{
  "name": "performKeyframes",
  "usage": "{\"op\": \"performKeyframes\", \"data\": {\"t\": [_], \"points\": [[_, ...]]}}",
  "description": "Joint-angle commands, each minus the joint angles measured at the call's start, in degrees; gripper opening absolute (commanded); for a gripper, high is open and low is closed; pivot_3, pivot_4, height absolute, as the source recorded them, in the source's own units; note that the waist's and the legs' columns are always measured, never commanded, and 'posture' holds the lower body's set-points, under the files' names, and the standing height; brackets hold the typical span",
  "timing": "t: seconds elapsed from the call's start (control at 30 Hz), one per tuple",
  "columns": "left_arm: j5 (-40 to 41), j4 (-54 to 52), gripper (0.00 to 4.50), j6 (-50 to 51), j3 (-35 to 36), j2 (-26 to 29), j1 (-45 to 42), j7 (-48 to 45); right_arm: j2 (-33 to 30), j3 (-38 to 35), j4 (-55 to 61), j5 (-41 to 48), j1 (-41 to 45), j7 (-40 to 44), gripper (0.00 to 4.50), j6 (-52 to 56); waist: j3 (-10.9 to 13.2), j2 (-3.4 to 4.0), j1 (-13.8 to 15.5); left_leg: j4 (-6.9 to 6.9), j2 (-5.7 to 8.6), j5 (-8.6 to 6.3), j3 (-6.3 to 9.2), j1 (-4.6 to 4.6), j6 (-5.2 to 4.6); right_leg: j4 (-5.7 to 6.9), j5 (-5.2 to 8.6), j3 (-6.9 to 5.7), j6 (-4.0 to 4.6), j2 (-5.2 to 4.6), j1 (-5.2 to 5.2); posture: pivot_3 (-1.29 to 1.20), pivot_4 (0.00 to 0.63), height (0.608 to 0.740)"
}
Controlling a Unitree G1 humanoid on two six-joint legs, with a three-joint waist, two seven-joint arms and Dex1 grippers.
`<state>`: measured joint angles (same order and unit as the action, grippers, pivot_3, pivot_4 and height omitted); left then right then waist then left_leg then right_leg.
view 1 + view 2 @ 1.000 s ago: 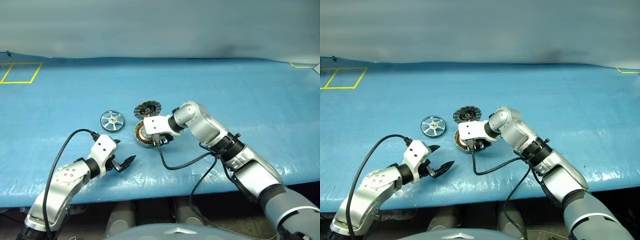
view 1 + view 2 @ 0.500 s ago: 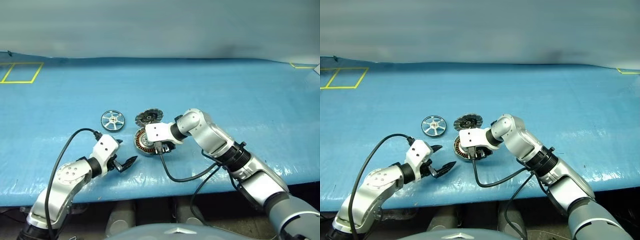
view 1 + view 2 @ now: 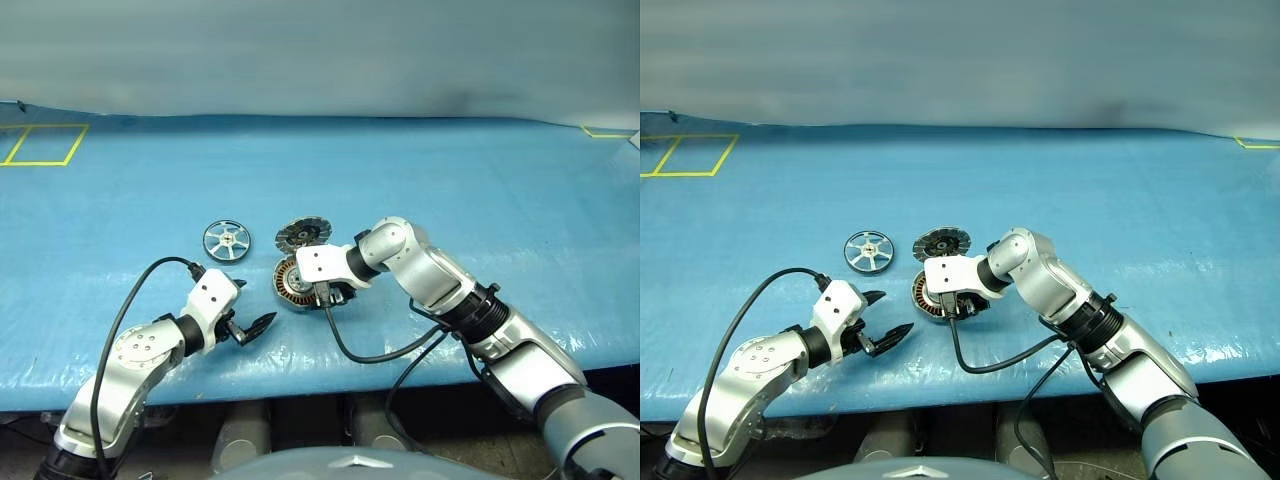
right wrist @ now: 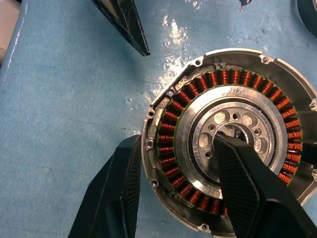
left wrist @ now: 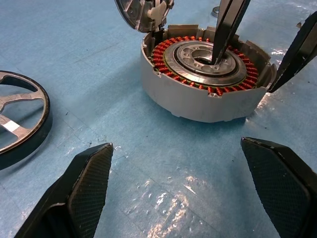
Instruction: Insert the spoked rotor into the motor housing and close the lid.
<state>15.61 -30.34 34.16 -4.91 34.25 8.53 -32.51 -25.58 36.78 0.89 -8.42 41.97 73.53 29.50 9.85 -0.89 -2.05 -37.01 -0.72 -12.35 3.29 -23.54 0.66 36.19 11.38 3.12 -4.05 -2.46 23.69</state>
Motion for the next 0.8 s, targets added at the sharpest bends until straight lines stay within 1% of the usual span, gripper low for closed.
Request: {"op": "performKeyframes", "data": {"t": [0.03,0.07,0.1,0.13,0.2,0.23,0.47,0.57,0.63,0.7,0.8], "points": [[-0.5,-1.2,4.5,-0.8,0.3,0.0,0.2,0.2,0.1,-0.9,-1.2,-0.7,0.9,-2.0,1.9,0.3,0.0,0.0,0.0,0.0,0.0,0.0,0.0,0.0,0.0,0.0,0.0,0.0,0.0,0.0,0.0,0.0,0.15,0.74],[-0.5,-1.2,4.5,-0.8,0.3,0.0,0.2,0.2,0.2,-0.8,-1.5,-1.0,1.0,-2.6,1.9,0.2,0.0,0.0,-0.1,0.0,0.0,0.0,0.0,0.0,0.0,0.0,0.0,0.0,0.0,0.0,0.0,0.0,0.15,0.74],[-0.5,-1.3,4.5,-0.8,0.3,0.0,0.3,0.2,0.2,-0.8,-1.6,-1.1,1.0,-2.9,2.61,0.2,0.0,0.0,-0.1,0.0,-0.01,0.0,0.0,0.01,0.0,0.01,0.0,0.0,0.0,0.0,0.0,0.0,0.15,0.74],[-0.5,-1.3,4.5,-0.8,0.3,0.0,0.3,0.2,0.2,-0.8,-1.5,-1.1,1.0,-3.1,2.83,0.2,0.0,0.0,-0.1,-0.01,-0.01,0.0,-0.01,0.01,0.0,0.03,0.0,0.0,0.0,0.0,0.0,0.0,0.15,0.74],[-0.5,-1.4,4.5,-0.7,0.4,0.0,0.4,0.3,0.1,-0.9,-1.3,-1.0,1.2,-3.6,3.43,-0.3,0.0,0.0,0.0,-0.02,0.0,0.0,-0.01,0.0,0.0,0.05,0.0,0.0,0.0,0.0,0.01,0.0,0.15,0.74],[-0.5,-1.4,4.5,-0.7,0.4,0.0,0.4,0.3,0.1,-1.2,-1.2,-0.8,1.4,-3.7,3.79,-0.4,0.0,0.0,0.0,-0.02,0.0,0.0,0.0,0.0,0.0,0.05,0.0,0.0,0.0,0.0,0.01,0.0,0.15,0.74],[-0.3,-1.4,4.5,-0.7,0.5,0.3,0.4,-0.1,-3.1,-3.9,3.1,1.9,3.9,-0.8,3.79,-0.1,0.0,0.0,-0.1,-0.01,0.0,0.0,-0.01,-0.02,0.0,0.05,0.0,0.0,0.0,0.0,0.05,0.0,0.15,0.74],[-0.1,-1.5,4.5,-0.7,0.6,0.3,0.1,-0.3,-5.0,-6.1,6.1,3.5,3.5,-0.3,3.79,0.3,0.0,0.0,-0.1,0.02,-0.01,0.0,0.0,-0.03,0.0,0.05,0.0,0.0,0.01,0.0,0.06,0.0,0.15,0.74],[-0.1,-1.5,4.5,-0.7,0.5,0.4,0.0,-0.5,-6.2,-9.1,9.0,5.9,2.0,-0.6,3.79,1.4,0.0,0.0,0.0,0.03,-0.01,0.0,-0.01,-0.04,0.0,0.04,0.0,0.0,0.01,0.0,0.07,0.0,0.15,0.74],[0.0,-1.5,4.5,-0.9,0.6,0.4,0.0,-0.6,-7.3,-13.7,12.0,8.8,-1.3,-2.5,3.79,2.3,0.0,-0.02,0.2,0.03,0.0,0.0,0.01,-0.06,0.0,0.03,0.01,0.0,0.01,0.0,0.07,0.0,0.15,0.74],[-1.2,-1.2,4.5,-1.8,0.5,0.4,-0.1,0.1,-7.6,-19.7,14.8,11.3,-6.9,-7.3,3.79,3.2,0.0,-0.03,0.2,0.02,0.01,-0.01,0.02,-0.07,-0.01,-0.02,0.01,-0.01,0.01,-0.01,0.03,0.0,0.15,0.74]]}}
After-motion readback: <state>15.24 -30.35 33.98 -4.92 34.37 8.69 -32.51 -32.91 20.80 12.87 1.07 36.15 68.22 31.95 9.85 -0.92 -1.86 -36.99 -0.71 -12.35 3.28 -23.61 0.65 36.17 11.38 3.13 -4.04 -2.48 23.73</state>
